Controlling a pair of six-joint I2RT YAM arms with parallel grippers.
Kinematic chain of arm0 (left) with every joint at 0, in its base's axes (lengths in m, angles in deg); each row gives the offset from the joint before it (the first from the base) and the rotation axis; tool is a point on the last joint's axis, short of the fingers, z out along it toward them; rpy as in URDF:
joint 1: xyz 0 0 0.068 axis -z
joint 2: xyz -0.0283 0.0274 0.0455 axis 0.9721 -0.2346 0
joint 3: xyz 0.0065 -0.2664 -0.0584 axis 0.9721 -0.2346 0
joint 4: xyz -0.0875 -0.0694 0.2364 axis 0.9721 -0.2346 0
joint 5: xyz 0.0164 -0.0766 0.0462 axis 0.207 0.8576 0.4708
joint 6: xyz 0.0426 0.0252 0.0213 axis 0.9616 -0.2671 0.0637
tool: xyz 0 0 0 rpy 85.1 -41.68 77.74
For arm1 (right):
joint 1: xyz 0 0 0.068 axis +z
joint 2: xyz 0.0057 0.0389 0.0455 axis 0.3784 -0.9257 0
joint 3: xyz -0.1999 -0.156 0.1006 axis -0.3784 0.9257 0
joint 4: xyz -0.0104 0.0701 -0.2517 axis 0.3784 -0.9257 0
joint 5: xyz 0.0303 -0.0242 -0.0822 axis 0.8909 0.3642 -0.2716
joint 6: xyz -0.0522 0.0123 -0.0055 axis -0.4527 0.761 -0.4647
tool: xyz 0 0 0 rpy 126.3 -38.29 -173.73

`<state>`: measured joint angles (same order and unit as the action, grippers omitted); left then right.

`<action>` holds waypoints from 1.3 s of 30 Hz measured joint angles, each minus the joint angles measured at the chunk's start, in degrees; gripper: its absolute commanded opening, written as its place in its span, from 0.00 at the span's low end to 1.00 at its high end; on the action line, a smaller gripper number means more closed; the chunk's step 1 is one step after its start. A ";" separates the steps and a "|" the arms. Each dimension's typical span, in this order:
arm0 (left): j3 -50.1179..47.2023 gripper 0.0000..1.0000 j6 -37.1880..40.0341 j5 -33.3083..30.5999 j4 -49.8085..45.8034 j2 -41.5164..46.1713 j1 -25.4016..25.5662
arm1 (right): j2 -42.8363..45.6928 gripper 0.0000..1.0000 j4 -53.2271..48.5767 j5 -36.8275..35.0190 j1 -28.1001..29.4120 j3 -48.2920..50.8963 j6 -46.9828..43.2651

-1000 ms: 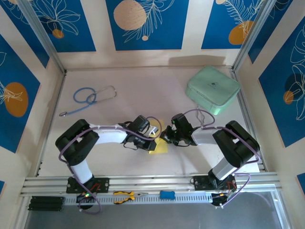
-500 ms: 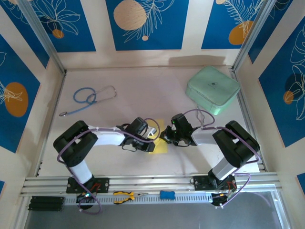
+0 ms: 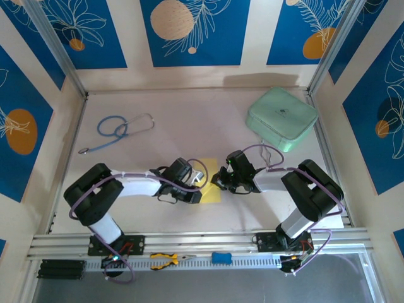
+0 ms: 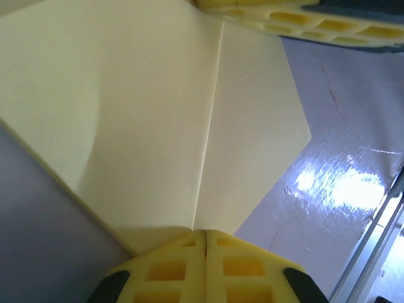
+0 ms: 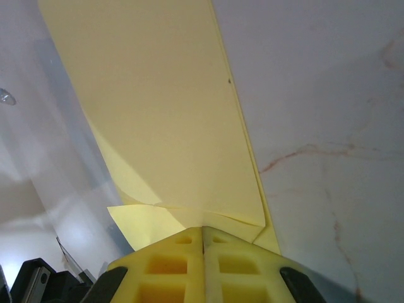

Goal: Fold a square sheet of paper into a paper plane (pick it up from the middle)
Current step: Fold the triangle a second time at the center of the table.

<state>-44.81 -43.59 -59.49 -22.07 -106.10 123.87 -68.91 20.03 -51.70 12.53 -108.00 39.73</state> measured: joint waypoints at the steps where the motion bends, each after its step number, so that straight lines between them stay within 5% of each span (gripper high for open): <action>1: -0.28 0.06 0.00 -0.07 -0.02 0.31 0.00 | 0.00 0.00 0.02 0.00 0.00 0.00 0.00; 22: -2.97 0.05 -2.21 -2.40 -3.43 13.46 0.07 | 0.00 0.00 0.04 0.02 -0.17 0.00 -0.22; 39: 3.87 0.01 -2.97 -2.45 1.77 -1.44 0.04 | -0.02 0.00 0.04 0.22 -0.24 -0.02 -0.70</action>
<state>-40.94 -46.56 -61.93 -20.30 -107.55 123.92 -68.93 20.08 -51.48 12.29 -108.02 39.03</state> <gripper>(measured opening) 0.064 0.063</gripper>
